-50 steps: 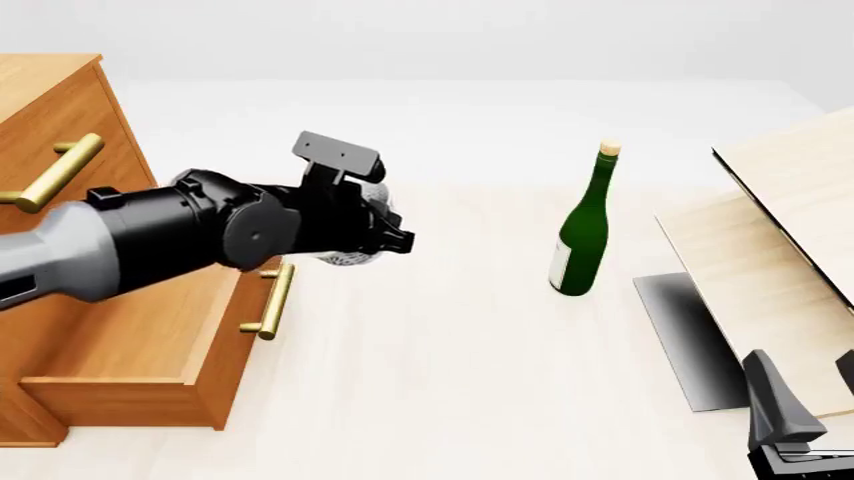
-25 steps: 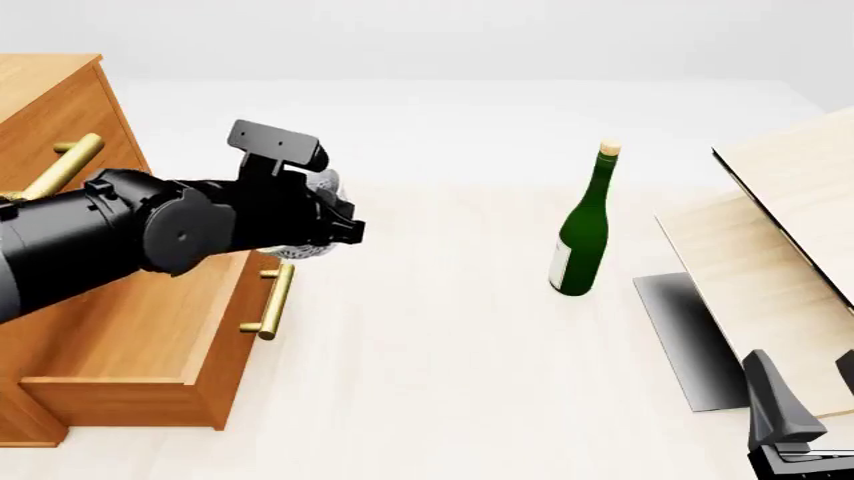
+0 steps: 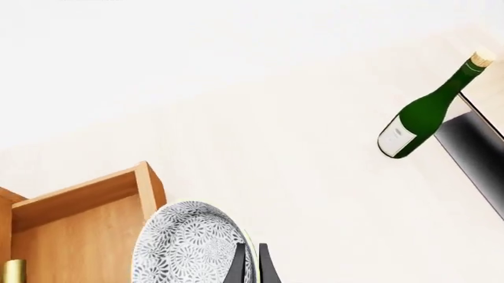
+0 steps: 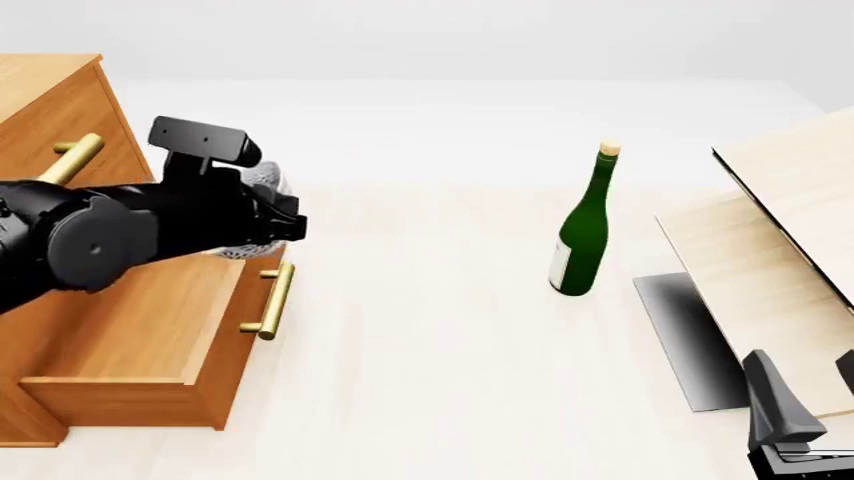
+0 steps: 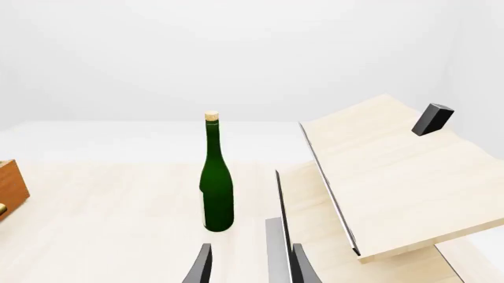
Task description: Put the bowl in the bottom drawer of the cabinet.
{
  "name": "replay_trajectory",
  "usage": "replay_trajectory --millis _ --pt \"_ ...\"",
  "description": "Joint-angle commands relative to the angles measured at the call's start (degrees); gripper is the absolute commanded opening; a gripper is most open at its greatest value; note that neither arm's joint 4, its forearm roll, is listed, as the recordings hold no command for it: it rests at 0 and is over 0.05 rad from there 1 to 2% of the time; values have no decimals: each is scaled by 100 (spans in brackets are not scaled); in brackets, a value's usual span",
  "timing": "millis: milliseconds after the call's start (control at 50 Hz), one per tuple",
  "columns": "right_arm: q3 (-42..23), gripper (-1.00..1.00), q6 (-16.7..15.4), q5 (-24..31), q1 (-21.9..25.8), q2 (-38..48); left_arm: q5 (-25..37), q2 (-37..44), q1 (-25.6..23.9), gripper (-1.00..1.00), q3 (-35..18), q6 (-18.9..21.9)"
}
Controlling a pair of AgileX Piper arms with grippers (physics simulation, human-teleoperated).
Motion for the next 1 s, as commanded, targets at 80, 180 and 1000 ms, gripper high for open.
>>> replay_trajectory --millis 80,180,1000 --pt "0 100 0 0 0 1 34 -487 344 -100 294 2" --pt "0 100 0 0 -1 0 -12 -634 452 -100 455 -68" --pt "0 100 0 0 0 0 -214 -1304 1282 -100 1353 -332"
